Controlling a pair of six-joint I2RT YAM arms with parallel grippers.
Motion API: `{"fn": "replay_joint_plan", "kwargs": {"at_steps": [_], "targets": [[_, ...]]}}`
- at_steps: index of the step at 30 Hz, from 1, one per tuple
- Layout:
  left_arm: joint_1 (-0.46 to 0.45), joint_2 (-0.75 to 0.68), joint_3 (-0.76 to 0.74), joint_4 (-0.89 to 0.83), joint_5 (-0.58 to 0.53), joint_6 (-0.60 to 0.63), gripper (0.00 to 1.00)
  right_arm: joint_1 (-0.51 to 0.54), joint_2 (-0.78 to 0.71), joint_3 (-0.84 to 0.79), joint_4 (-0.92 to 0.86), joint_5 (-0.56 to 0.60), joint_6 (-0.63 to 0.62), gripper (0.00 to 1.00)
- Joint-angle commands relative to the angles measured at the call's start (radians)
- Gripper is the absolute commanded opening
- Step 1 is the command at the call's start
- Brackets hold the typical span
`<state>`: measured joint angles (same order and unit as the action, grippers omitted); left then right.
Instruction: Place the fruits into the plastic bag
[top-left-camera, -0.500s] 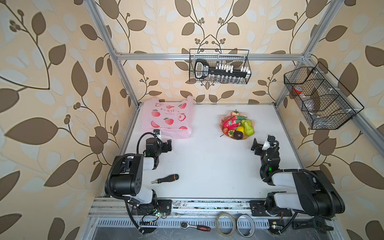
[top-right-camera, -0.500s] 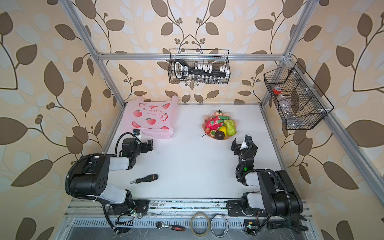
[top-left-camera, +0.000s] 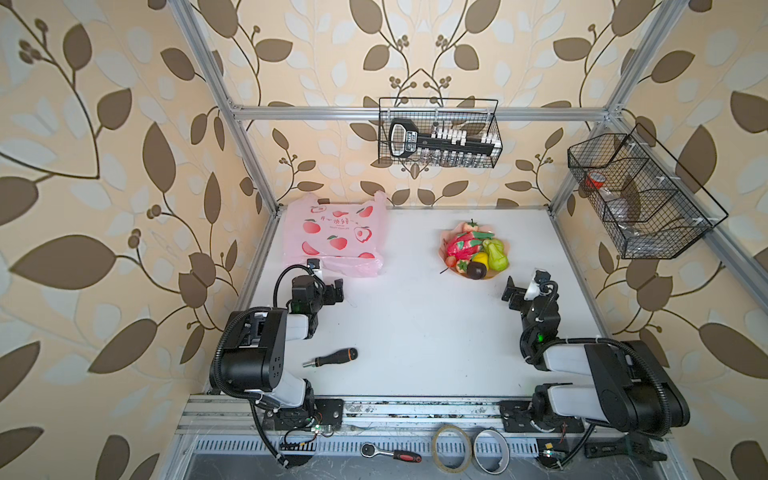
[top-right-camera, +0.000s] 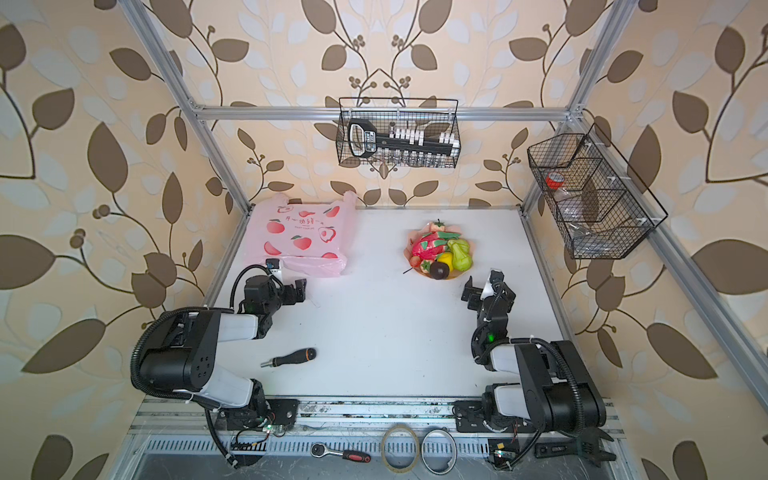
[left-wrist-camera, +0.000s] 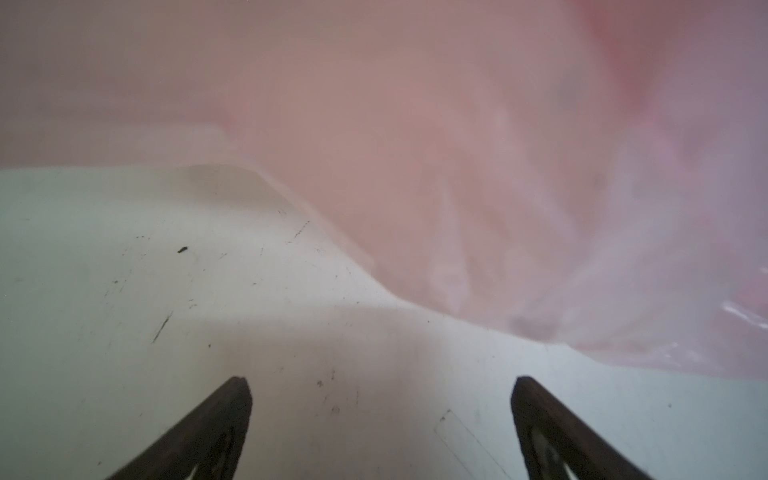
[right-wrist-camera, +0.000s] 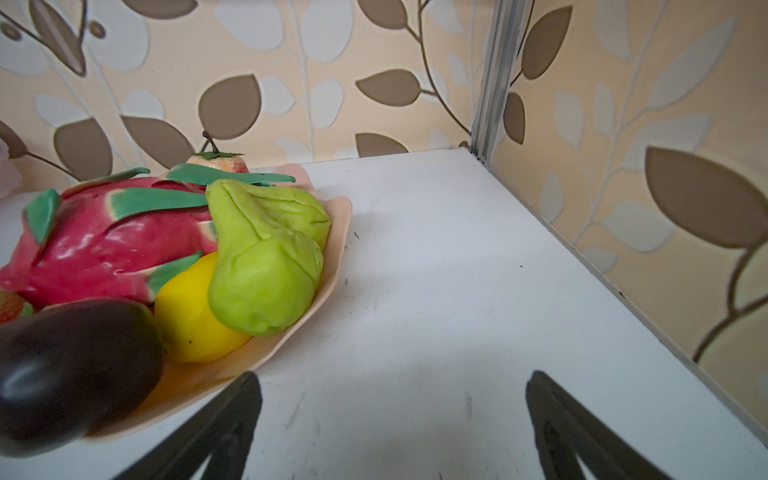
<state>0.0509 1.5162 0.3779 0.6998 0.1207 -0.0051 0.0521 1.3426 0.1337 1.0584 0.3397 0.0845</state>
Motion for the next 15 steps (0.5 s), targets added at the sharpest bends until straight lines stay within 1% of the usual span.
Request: {"fn": "replay_joint_plan", "kwargs": {"at_steps": [1, 15], "targets": [[-0.011, -0.017, 0.024, 0.012, -0.015, 0.002, 0.99, 0.000, 0.001, 0.010, 0.027, -0.009, -0.018, 1.00], [-0.012, -0.019, 0.024, 0.012, -0.015, 0.002, 0.99, -0.003, -0.001, 0.010, 0.023, -0.026, -0.020, 1.00]]}}
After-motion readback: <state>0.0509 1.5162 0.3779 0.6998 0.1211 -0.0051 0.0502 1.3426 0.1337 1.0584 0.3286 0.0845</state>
